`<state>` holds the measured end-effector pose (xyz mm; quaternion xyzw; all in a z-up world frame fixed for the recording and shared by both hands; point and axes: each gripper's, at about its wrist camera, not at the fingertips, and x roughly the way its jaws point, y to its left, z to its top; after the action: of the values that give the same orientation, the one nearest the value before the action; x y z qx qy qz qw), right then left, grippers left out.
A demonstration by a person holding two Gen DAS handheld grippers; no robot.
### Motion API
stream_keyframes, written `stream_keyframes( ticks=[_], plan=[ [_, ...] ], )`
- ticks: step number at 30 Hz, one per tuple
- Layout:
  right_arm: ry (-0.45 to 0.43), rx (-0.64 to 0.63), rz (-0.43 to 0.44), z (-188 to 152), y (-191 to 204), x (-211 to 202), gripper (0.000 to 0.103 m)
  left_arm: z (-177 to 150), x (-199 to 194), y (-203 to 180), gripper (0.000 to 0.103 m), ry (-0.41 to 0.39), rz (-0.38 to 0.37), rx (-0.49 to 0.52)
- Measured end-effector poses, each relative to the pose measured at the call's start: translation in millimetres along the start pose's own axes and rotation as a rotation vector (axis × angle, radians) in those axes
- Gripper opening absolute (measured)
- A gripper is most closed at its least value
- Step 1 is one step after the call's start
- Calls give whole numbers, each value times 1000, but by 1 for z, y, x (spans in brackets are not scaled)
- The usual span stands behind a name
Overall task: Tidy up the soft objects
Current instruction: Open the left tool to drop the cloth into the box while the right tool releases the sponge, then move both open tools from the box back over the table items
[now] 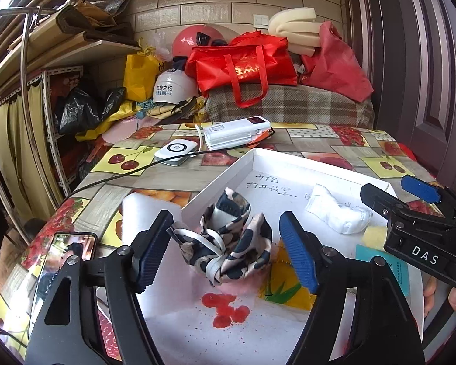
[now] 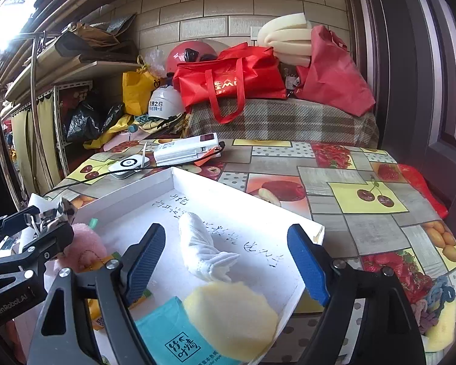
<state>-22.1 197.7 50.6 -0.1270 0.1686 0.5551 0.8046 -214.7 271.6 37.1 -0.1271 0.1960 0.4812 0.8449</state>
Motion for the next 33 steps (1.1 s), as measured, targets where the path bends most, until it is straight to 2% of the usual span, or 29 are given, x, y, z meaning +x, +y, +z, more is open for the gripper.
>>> stream_keyframes(
  ticks=[3, 5, 6, 7, 9, 20, 24, 33],
  plan=[
    [-12, 3, -21, 0, -1, -3, 88, -1, -3, 1, 90, -11, 17, -6],
    [-21, 2, -32, 0, -1, -5, 88, -2, -6, 1, 92, -25, 33, -14],
    [-23, 1, -35, 0, 0, -5, 89, -2, -8, 2, 101, -33, 40, -17],
    [-26, 0, -38, 0, -1, -6, 89, -2, -9, 2, 103, -38, 46, -17],
    [-29, -1, -36, 0, 0, -6, 103, -3, -11, 2, 103, -43, 47, -14],
    [-113, 1, -36, -3, -1, -20, 103, -3, -23, 6, 103, -88, 65, -32],
    [-180, 14, -35, -5, -2, -33, 103, -3, -27, 8, 103, -111, 70, -44],
    [-217, 34, -11, -12, -4, -52, 103, -6, -41, 5, 103, -175, 62, -32]
  ],
)
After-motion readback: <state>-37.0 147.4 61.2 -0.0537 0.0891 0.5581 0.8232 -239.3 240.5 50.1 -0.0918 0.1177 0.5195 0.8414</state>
